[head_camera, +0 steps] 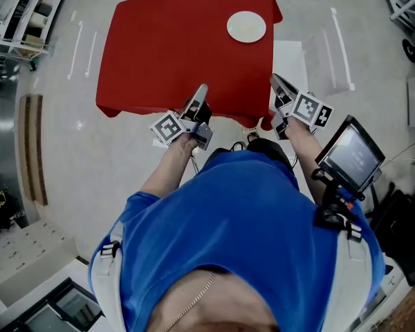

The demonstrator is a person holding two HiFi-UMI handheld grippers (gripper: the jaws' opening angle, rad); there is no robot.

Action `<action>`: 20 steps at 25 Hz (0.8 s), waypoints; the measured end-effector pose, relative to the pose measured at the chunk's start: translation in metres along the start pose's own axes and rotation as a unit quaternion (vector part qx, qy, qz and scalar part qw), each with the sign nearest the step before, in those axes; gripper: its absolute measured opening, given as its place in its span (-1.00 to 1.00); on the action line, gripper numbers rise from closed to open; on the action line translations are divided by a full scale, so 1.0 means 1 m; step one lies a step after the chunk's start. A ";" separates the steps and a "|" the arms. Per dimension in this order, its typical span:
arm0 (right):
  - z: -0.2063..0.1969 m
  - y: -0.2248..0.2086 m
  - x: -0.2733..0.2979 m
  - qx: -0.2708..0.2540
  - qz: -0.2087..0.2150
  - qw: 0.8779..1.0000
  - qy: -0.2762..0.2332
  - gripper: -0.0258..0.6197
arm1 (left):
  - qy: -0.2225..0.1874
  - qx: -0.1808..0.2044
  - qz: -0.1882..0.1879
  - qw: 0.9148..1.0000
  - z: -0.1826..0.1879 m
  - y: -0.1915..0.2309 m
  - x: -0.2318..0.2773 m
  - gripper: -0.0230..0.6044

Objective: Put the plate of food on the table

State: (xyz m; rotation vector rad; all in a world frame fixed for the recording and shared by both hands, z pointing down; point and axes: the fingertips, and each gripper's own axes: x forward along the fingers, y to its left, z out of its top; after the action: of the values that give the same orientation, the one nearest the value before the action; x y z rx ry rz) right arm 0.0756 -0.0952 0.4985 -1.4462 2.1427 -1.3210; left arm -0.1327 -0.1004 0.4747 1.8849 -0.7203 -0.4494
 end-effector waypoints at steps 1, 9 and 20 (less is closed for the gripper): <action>-0.003 0.003 -0.005 -0.003 0.001 1.000 0.000 -0.91 | 0.001 -0.001 -0.002 1.000 -0.003 -0.002 -0.002 -0.91; -0.034 0.027 -0.068 -0.037 -0.001 0.999 -0.005 -0.91 | 0.020 0.011 -0.011 1.000 -0.046 -0.021 -0.029 -0.91; -0.052 0.042 -0.085 -0.069 0.008 0.998 0.007 -0.91 | 0.030 0.044 -0.017 0.998 -0.057 -0.032 -0.025 -0.91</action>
State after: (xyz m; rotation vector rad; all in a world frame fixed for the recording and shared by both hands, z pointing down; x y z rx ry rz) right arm 0.0585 0.0076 0.4718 -1.4722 2.2893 -1.2015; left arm -0.1086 -0.0355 0.4686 1.9861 -0.6793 -0.3870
